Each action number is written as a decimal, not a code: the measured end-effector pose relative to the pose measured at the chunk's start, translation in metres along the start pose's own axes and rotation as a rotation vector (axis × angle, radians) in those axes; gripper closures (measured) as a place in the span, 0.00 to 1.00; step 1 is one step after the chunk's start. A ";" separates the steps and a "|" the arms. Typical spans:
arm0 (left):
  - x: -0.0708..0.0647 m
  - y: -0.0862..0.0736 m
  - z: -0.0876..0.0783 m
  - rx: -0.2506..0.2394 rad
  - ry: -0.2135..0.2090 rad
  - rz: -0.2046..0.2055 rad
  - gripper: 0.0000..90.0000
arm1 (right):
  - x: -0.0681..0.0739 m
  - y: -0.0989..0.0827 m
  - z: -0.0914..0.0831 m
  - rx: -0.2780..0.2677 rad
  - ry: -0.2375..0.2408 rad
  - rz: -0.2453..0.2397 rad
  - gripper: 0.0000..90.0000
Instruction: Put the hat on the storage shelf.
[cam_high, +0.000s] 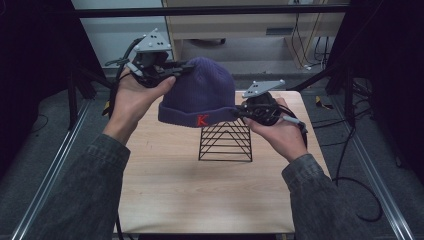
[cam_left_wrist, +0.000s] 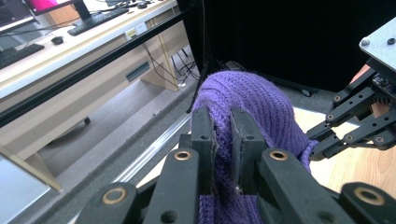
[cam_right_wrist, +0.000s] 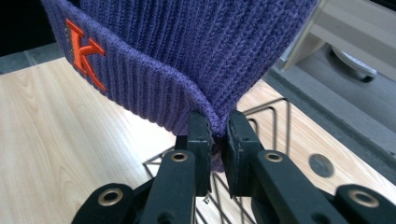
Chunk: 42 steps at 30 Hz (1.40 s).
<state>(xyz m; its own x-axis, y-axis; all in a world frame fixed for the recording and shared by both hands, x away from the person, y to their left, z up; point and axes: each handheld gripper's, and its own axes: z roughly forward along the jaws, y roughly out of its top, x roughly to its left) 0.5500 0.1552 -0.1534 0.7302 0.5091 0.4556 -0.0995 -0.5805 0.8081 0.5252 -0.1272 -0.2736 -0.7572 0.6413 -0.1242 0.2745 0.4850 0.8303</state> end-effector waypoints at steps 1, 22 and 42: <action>-0.001 0.002 0.003 -0.004 -0.002 0.001 0.90 | -0.002 -0.001 -0.002 0.000 -0.007 0.003 0.91; -0.014 -0.004 0.066 -0.020 -0.044 -0.003 0.90 | -0.028 -0.036 -0.021 0.045 -0.064 0.052 0.91; -0.022 -0.020 0.098 0.012 -0.057 -0.006 0.89 | -0.040 -0.062 -0.008 0.091 -0.080 0.107 0.90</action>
<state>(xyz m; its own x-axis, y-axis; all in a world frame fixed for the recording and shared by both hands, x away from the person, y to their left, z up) 0.6019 0.0936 -0.2163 0.7679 0.4761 0.4285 -0.0869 -0.5854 0.8061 0.5336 -0.1872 -0.3155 -0.6723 0.7355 -0.0836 0.4065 0.4612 0.7887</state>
